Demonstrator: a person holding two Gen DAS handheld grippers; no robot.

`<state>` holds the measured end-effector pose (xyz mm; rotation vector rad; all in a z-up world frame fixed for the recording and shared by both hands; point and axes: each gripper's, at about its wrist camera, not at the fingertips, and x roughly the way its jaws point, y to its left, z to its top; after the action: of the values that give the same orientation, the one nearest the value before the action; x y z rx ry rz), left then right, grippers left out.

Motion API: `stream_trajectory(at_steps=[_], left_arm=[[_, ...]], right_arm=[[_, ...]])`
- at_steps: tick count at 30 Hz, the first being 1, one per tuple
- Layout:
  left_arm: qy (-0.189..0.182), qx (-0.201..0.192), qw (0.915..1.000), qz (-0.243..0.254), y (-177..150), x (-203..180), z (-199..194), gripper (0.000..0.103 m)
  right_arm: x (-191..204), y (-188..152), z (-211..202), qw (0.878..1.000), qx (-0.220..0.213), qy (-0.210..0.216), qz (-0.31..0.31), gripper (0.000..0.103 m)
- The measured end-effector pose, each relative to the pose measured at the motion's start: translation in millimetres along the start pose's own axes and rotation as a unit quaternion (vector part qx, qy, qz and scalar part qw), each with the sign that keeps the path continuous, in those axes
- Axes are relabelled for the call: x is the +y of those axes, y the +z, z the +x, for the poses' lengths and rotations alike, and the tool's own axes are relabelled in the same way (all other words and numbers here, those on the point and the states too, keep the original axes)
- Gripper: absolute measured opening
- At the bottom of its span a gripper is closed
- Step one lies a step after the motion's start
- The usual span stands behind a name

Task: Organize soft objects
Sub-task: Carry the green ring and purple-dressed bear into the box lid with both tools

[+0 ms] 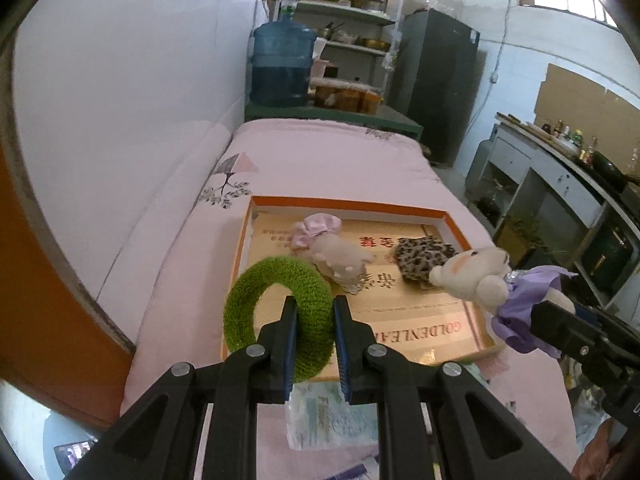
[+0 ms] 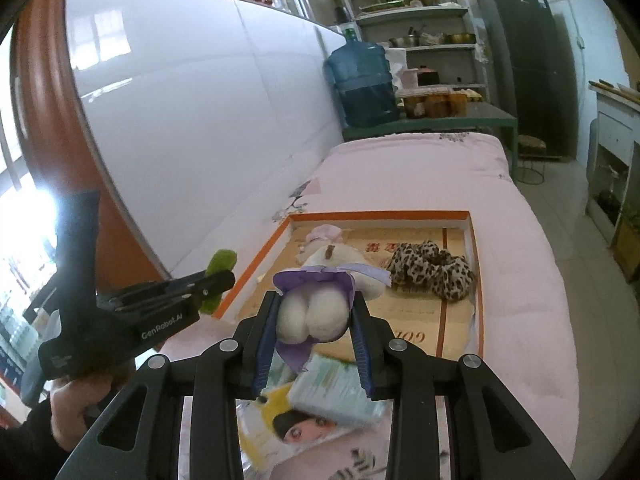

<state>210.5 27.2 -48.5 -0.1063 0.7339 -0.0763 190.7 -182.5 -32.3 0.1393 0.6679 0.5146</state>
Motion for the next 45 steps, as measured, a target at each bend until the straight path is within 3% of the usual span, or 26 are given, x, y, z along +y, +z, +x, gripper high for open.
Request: stream_trajectory(at_steps=[26, 45], left_arm=[[0.042, 0.036, 0.9984, -0.011, 30, 19, 82, 0.017], [0.032, 0.083, 0.9959, -0.015, 21, 19, 131, 0.017]], right_arm=[[-44, 38, 110, 0.999, 0.045, -0.005, 0.002, 0.035], [-57, 26, 151, 0.996, 0.084, -0.009, 0.010, 0.035]])
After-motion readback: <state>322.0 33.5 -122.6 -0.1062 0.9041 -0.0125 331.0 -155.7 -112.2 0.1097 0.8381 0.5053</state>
